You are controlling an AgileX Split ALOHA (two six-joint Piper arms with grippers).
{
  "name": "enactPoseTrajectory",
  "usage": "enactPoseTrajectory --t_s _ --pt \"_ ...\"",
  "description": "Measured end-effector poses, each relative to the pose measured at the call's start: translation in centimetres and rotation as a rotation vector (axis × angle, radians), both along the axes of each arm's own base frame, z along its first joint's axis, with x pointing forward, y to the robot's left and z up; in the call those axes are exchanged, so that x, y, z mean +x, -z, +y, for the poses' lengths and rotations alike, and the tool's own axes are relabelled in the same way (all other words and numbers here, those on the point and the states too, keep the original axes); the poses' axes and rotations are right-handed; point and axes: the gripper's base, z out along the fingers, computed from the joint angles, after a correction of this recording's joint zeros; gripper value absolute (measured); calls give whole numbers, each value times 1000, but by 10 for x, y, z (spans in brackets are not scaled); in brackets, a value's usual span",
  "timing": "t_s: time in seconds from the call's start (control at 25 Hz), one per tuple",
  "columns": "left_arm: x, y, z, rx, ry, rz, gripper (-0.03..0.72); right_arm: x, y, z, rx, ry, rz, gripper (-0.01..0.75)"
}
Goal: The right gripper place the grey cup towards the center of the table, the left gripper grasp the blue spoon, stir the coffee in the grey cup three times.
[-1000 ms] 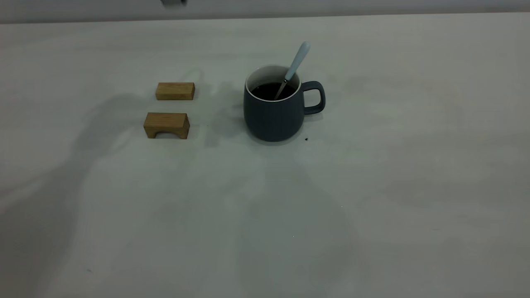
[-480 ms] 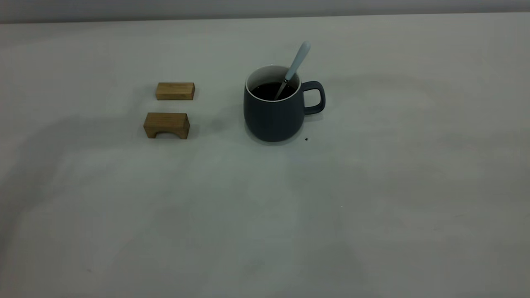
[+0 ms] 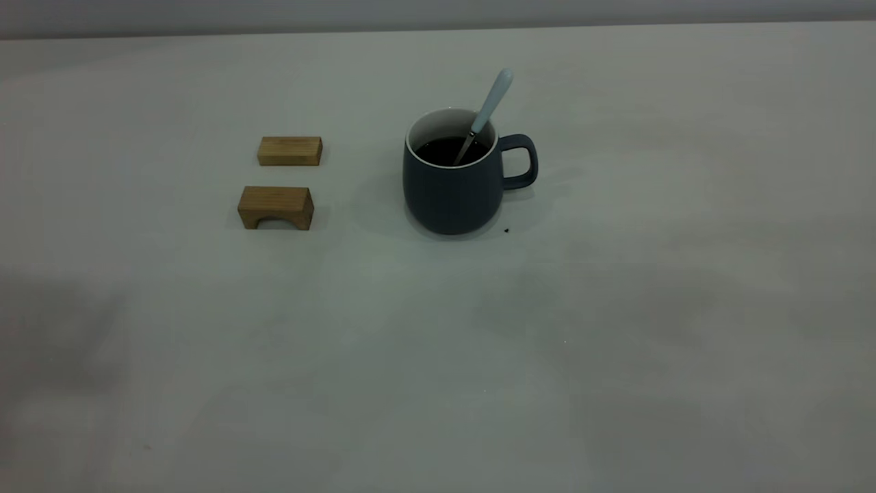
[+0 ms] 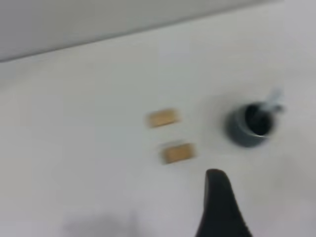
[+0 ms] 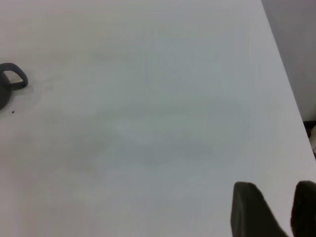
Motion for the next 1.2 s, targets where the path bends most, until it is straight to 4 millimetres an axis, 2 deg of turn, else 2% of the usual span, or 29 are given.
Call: enactPoseTrajectory --t_s 0.08,0.2,0.36,0.48,0.6,0.72,0.88,1.2 --pt "-19 1 7 16 -83 -7 537 0 0 0 0 0 0 239" --pt "-49 17 12 45 -132 4 537 0 0 0 0 0 0 239" --pt "-86 63 13 54 -139 83 537 0 0 0 0 0 0 239" --pt "-116 104 16 85 -149 135 537 0 0 0 0 0 0 239" --pt "-138 150 19 115 -157 196 537 0 0 0 0 0 0 239" --pt "-155 181 20 126 -163 178 537 0 0 0 0 0 0 239" --pt "-172 199 20 104 -183 81 537 0 0 0 0 0 0 239" --pt "-210 208 21 76 -205 -101 537 0 0 0 0 0 0 239"
